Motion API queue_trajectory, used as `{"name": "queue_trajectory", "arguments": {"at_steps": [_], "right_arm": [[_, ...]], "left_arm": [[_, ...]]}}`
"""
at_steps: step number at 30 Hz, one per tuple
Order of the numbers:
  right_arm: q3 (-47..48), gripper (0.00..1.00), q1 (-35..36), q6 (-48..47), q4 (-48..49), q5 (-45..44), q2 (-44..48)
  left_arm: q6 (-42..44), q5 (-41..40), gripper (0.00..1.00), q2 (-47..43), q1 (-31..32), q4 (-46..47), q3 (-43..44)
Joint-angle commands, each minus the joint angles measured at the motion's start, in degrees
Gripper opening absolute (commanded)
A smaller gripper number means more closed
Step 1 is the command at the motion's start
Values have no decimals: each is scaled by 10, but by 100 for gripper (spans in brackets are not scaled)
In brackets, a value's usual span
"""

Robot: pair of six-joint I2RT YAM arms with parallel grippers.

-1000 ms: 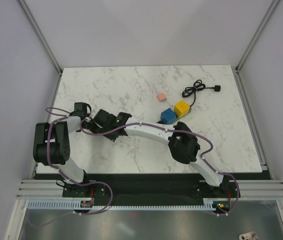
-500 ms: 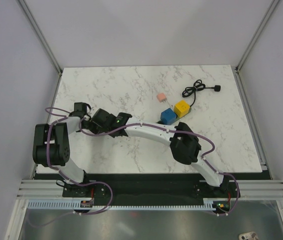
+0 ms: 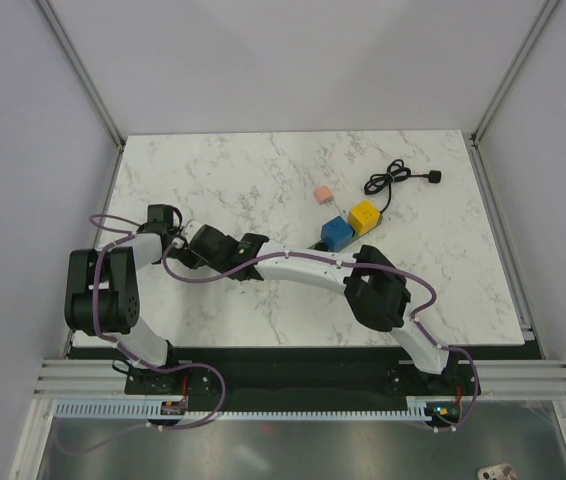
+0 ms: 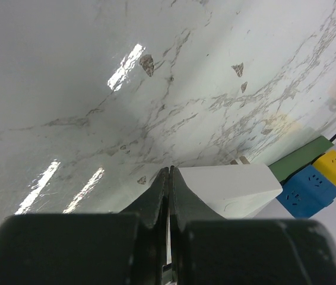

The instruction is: Insert the plug

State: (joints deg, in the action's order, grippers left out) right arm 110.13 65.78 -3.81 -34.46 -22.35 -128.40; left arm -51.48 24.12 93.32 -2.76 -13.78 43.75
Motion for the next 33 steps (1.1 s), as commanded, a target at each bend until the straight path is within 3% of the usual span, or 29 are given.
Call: {"name": "queue_trajectory", "arguments": {"at_steps": [1,10,17,26,33], "right_arm": [[-17,0,-13,13,-11,-2,5],[48,0,-28,9,-57,29,-25],[83,0,-28,8,-82,43,-41],[120,0,-39,14,-109,58,-56],[134,0,-57,18,-126,76,-78]], "left_arm": [[18,-1,2,-13,2,-6,16],[15,2,2,-9,4,-4,21],[5,-10,2,25,7,3,75],[-12,15,2,79,78,48,91],[-14,23,2,97,96,61,85]]}}
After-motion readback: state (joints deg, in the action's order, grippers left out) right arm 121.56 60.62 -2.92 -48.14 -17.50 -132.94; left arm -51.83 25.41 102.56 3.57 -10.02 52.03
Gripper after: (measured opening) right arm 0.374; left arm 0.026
